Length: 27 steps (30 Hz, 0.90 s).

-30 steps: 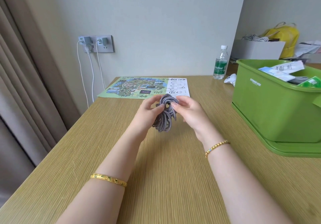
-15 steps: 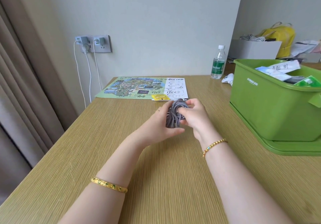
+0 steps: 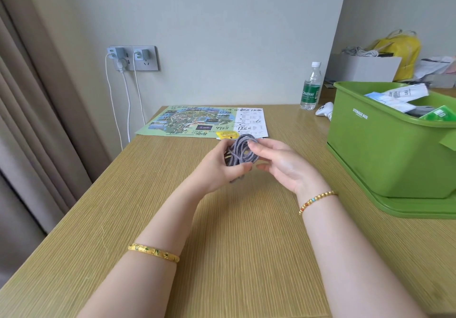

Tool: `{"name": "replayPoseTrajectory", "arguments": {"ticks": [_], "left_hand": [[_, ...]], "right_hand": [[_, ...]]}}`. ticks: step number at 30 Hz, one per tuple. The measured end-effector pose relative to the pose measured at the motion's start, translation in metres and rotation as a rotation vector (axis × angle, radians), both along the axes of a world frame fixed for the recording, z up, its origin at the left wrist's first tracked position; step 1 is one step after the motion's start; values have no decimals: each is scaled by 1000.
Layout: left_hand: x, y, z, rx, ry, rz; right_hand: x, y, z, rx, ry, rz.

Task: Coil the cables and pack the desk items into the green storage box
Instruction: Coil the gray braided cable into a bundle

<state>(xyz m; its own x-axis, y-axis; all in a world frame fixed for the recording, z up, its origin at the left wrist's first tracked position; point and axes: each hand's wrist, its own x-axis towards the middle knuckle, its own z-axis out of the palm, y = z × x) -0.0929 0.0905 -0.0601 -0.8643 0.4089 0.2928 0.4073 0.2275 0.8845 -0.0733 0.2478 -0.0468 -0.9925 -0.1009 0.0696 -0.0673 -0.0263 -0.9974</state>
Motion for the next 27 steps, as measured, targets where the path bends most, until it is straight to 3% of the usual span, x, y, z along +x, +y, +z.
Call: {"name": "replayPoseTrajectory", "arguments": {"ticks": [6,10,12,17,23,27], "left_hand": [[-4,-4,0,98,-84,20],[-5,-6,3,297,-237,-25],[-4,-8,5,401,-357,-42],[-2,-6,3,528,-498,-122],[2,-6,6,580,-622,-277],[5,0,8,419,-526,-105]], "right_hand": [[1,-8,1,46,54,-173],[2,-8,5,-204,105,-113],[2,-9,5,-218,143,-130],[-1,-15,1,161,306,-263],[-6,-18,-2,354,455,-365],[-9,-16,-5,453,523,-505]]}}
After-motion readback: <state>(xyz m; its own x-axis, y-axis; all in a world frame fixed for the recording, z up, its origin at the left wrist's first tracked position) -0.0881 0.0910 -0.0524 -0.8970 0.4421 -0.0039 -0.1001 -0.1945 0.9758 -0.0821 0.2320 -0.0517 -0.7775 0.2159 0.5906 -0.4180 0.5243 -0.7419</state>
